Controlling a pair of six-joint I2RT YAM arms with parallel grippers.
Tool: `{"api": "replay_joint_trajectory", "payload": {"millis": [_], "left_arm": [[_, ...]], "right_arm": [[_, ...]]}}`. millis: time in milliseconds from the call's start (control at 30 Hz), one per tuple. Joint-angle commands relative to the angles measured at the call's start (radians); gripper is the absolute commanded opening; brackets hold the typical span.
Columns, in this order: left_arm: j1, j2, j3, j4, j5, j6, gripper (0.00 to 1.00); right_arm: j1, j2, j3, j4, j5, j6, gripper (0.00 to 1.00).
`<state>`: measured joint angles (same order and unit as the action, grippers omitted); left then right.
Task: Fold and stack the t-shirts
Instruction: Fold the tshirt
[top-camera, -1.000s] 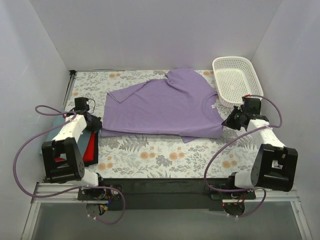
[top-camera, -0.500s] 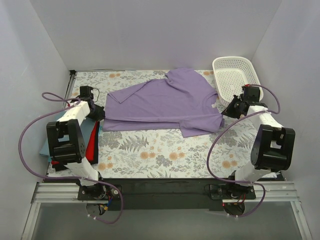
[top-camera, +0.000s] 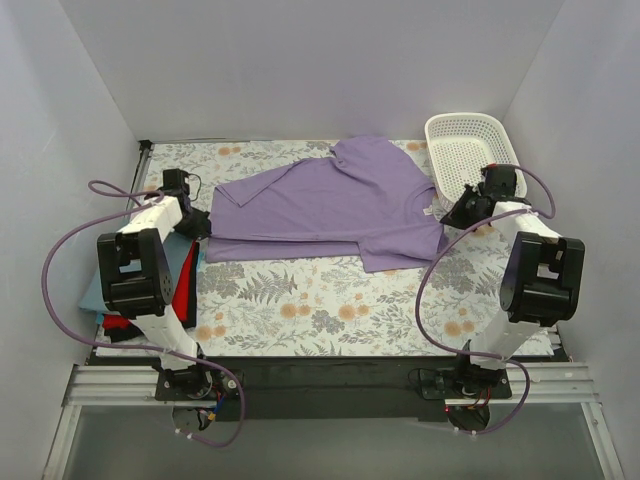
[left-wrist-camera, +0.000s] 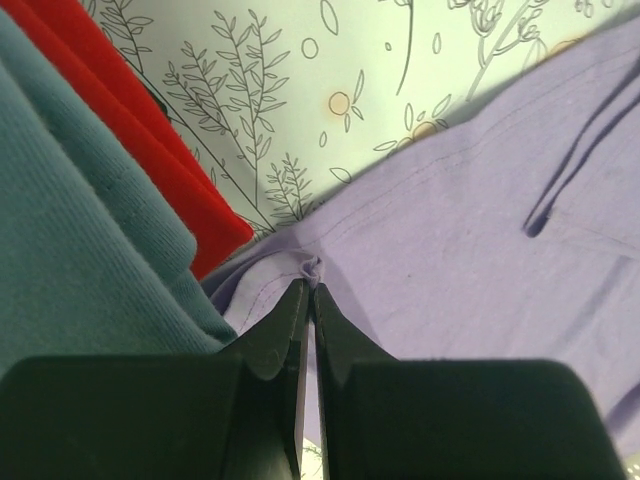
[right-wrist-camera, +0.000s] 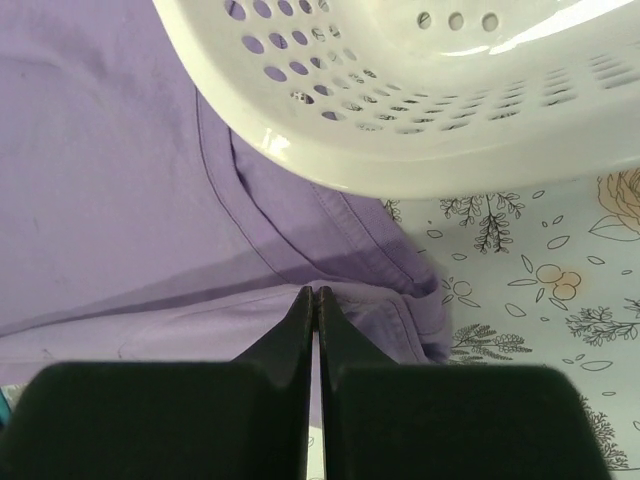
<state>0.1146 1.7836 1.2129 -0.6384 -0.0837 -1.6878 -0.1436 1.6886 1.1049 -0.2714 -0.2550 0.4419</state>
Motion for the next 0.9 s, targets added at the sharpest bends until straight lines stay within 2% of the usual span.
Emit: {"api": "replay_joint_trajectory", "payload": {"millis": [0, 767, 800, 833, 867], "left_arm": [[0.000, -0.004, 0.030, -0.010, -0.048, -0.012, 0.00], [0.000, 0.045, 0.082, 0.011, -0.040, 0.010, 0.01], [0.000, 0.046, 0.088, 0.013, -0.041, 0.014, 0.03], [0.000, 0.045, 0.096, 0.011, -0.042, 0.016, 0.04], [0.000, 0.042, 0.097, 0.011, -0.047, 0.016, 0.11]], "right_arm": [[-0.005, 0.020, 0.046, 0.043, 0.002, 0.000, 0.01], [-0.005, 0.121, 0.134, 0.084, -0.066, 0.009, 0.01], [-0.005, 0.121, 0.136, 0.084, -0.067, 0.008, 0.03], [-0.005, 0.118, 0.138, 0.084, -0.075, 0.003, 0.10], [-0.005, 0.117, 0.138, 0.086, -0.078, 0.001, 0.16]]}}
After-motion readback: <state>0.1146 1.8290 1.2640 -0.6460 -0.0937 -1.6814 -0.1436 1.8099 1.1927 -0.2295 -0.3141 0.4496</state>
